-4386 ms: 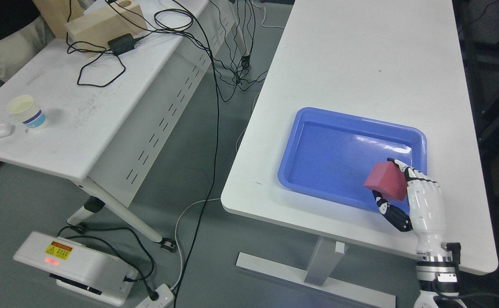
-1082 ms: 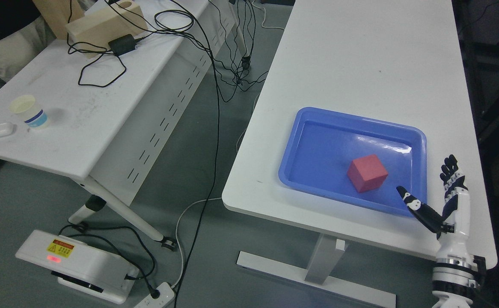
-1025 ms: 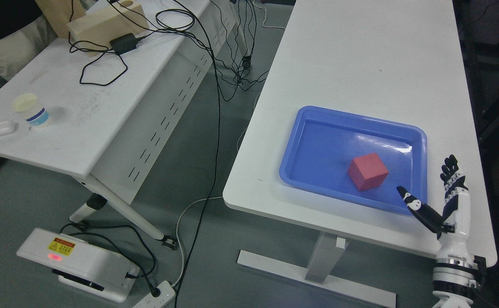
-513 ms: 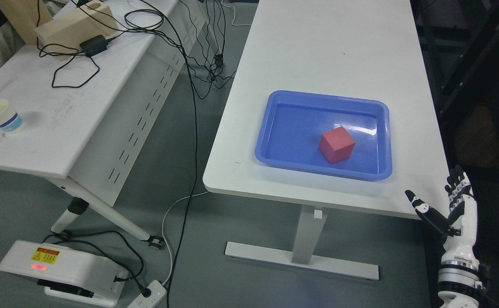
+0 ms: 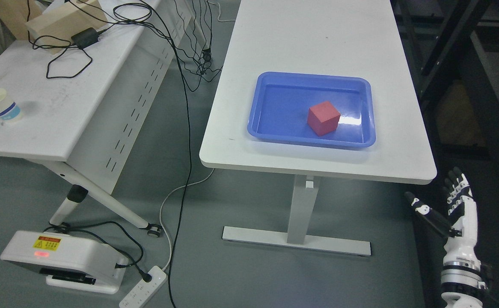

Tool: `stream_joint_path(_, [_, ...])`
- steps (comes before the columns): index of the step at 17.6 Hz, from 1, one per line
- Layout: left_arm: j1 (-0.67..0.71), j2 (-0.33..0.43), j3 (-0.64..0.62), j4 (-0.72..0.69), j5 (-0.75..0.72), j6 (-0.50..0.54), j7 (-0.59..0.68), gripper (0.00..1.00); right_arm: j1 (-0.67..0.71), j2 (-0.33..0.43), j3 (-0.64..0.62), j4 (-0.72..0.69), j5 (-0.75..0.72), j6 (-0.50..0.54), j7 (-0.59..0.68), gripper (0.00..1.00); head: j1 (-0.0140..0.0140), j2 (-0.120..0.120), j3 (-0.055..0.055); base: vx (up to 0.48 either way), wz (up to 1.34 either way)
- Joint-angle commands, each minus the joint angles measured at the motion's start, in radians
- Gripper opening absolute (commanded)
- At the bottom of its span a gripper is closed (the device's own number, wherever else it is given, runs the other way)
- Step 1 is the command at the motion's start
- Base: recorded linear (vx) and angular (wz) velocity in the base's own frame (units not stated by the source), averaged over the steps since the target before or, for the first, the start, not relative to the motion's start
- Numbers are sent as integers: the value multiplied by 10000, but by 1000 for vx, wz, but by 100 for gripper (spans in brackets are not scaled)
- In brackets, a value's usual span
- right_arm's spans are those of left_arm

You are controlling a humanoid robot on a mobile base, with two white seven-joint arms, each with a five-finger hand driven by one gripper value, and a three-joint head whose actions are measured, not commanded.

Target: Pick pink block from left shelf to tray

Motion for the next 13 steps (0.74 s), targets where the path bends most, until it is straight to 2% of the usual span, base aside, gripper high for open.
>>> stream_joint_path(1, [92, 175, 0, 0, -15, 0, 6, 100, 10, -35, -105, 0, -37, 12, 12, 100, 0, 0, 0, -183, 63])
stream_joint_path(13, [92, 175, 0, 0, -15, 0, 6, 100, -5, -20, -105, 15, -68, 27, 28, 100, 0, 0, 0, -106, 72])
